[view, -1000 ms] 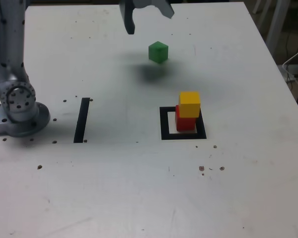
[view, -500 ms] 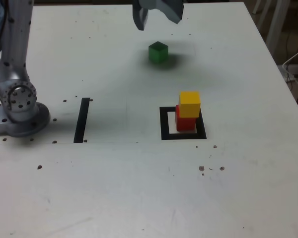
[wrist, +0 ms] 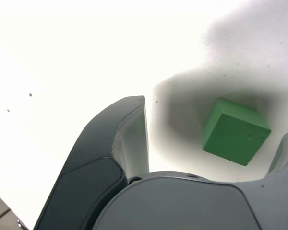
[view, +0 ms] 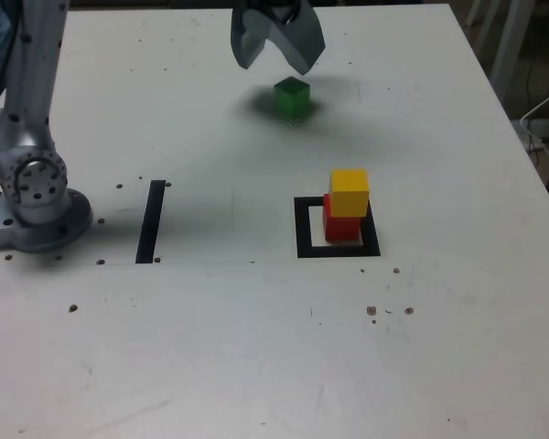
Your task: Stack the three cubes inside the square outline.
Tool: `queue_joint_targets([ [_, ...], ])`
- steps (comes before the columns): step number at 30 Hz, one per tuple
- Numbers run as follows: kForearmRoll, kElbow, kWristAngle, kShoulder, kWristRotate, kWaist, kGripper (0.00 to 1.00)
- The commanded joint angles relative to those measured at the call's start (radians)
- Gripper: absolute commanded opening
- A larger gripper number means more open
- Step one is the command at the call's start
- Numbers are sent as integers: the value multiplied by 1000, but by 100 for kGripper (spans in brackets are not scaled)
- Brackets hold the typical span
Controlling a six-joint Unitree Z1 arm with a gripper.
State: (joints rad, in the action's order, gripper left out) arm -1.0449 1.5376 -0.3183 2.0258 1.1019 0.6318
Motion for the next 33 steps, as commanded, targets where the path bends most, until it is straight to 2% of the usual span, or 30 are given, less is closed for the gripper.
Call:
queue_joint_targets([
  [1, 26, -32, 0, -1, 3, -16, 97],
  [10, 54, -70, -1, 9, 0, -73, 97],
  [14, 61, -68, 2, 8, -3, -75, 94],
  [23, 77, -64, 9, 6, -11, -69, 76],
  [29, 93, -63, 30, 7, -15, -66, 58],
  [33, 90, -66, 30, 6, -12, -64, 55],
])
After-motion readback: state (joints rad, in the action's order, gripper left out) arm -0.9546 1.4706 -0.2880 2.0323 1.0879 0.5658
